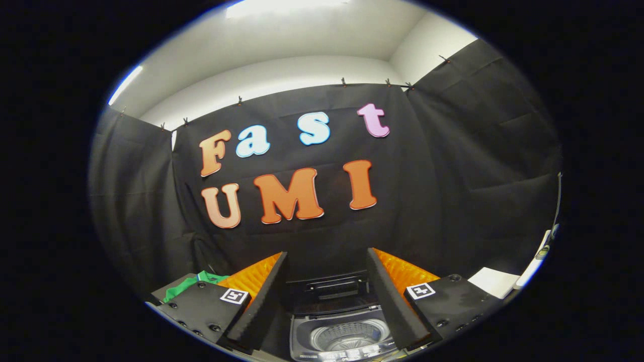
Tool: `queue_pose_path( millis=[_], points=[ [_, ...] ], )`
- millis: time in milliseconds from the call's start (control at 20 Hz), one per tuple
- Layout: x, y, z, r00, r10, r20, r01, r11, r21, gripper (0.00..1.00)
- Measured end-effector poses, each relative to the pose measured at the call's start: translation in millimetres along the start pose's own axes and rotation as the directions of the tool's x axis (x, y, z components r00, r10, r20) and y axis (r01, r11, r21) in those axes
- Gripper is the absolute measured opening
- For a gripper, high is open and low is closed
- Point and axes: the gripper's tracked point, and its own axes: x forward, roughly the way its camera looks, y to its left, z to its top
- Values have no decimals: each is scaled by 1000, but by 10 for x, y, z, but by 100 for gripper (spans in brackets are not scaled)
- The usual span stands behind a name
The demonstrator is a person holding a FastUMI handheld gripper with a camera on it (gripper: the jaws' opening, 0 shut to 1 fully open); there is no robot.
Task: Put the clothes into the washing machine and then close the washing machine lid.
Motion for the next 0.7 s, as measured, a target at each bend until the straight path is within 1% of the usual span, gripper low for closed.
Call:
queue_pose_path(
  millis=[150, 350, 500, 700],
  points=[
    [178, 486, -75, 995, 93, -27, -94, 996, -13, 98],
    [364, 1164, -180, 975, 215, -55, -216, 976, -10, 98],
    [513, 1680, -365, 947, 305, -95, -307, 952, -4, 98],
    [602, 2449, -637, 890, 429, -157, -431, 902, 24, 98]
  ],
)
